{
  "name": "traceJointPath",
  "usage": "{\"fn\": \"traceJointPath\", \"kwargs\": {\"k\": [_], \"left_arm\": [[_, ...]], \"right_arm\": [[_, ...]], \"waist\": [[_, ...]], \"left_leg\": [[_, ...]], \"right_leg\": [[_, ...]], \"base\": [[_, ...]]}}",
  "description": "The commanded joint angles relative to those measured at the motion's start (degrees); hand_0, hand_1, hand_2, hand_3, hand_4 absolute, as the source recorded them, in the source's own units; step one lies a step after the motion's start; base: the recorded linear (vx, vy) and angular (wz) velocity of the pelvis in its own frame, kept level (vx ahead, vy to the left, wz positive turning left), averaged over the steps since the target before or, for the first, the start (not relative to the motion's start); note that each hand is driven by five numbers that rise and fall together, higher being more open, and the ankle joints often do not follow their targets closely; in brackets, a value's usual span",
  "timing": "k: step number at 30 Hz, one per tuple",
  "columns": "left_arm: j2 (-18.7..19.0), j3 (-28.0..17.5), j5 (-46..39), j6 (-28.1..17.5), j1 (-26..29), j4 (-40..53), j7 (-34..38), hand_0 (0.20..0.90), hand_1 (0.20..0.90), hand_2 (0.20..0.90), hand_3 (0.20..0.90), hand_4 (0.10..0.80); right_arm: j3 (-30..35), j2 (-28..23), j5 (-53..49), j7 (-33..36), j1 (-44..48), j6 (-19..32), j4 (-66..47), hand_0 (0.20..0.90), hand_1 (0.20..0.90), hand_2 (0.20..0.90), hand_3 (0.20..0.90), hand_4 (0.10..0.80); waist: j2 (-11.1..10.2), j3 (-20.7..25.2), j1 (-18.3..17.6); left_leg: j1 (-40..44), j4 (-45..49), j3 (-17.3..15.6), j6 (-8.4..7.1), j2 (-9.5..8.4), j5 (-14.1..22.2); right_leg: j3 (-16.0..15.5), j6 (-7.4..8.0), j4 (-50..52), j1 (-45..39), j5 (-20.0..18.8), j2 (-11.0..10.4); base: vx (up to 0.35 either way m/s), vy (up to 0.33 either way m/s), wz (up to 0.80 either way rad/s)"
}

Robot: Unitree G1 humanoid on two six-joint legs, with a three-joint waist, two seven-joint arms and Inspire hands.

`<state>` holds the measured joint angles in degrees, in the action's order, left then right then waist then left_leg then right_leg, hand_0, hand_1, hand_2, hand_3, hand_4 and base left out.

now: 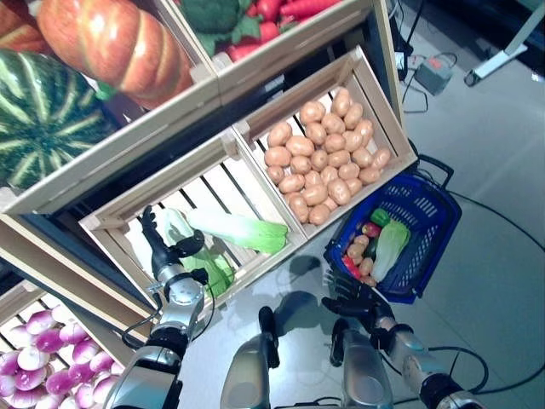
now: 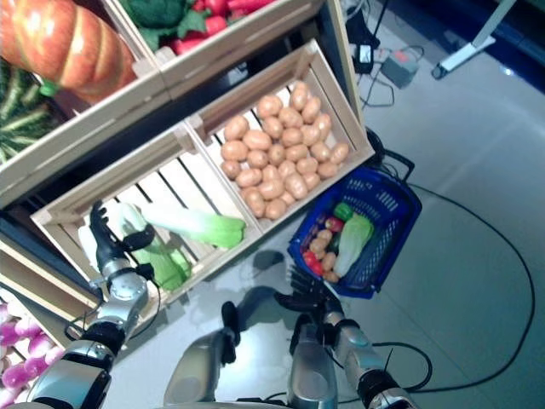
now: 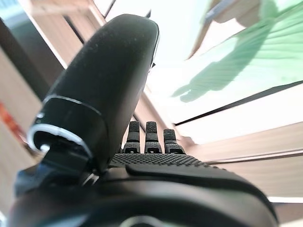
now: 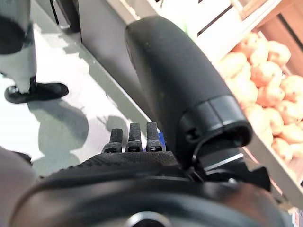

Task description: Put vegetables into the basket

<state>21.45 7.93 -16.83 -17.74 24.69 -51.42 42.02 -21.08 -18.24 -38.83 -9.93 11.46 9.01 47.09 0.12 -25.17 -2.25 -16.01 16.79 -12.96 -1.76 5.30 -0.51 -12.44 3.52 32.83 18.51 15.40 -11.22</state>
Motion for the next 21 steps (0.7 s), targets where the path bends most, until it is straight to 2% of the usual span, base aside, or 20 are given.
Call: {"fn": "traceJointPath", "kwargs": {"k": [1,8,14,21], "left_arm": [[4.7,-2.3,-1.3,-3.4,5.2,0.9,2.2,0.9,0.9,0.9,0.9,0.8],[6.6,-3.3,-2.5,-1.6,8.1,-0.3,5.2,0.9,0.9,0.9,0.9,0.8],[7.7,-3.7,-3.8,-1.9,9.8,-0.9,5.1,0.9,0.9,0.9,0.9,0.8],[10.4,-3.6,-5.6,0.6,13.5,-2.3,8.1,0.9,0.9,0.9,0.9,0.8]], "right_arm": [[-1.3,0.0,-2.7,1.1,1.7,3.3,-4.4,0.9,0.9,0.9,0.9,0.8],[-0.4,-0.6,-3.8,1.7,3.8,3.0,-4.4,0.9,0.9,0.9,0.9,0.8],[-0.1,-1.3,-4.2,2.3,4.2,2.8,-4.3,0.9,0.9,0.9,0.9,0.8],[2.0,-4.1,-6.6,3.0,4.9,3.4,-4.9,0.9,0.9,0.9,0.9,0.8]], "waist": [[-1.5,0.7,-1.2],[-2.2,0.0,-1.5],[-2.2,-0.5,-1.7],[-2.3,-1.0,-1.8]], "left_leg": [[-3.5,14.7,-0.2,-0.58,0.29,13.2],[-10.1,23.5,-0.8,0.07,1.69,17.4],[-13.5,26.9,-0.5,-0.13,2.28,19.2],[-18.2,30.9,0.3,-0.18,2.73,20.9]], "right_leg": [[-1.2,-3.9,1.0,0.9,0.6,0.8],[-0.2,-3.59,11.4,8.9,3.9,-1.5],[0.5,-3.29,15.4,13.0,5.1,-2.2],[1.4,-2.91,19.4,18.2,6.2,-2.6]], "base": [[-0.122,0.043,-0.06],[-0.052,0.028,0.0],[-0.006,0.041,0.03],[0.009,0.058,0.03]]}}
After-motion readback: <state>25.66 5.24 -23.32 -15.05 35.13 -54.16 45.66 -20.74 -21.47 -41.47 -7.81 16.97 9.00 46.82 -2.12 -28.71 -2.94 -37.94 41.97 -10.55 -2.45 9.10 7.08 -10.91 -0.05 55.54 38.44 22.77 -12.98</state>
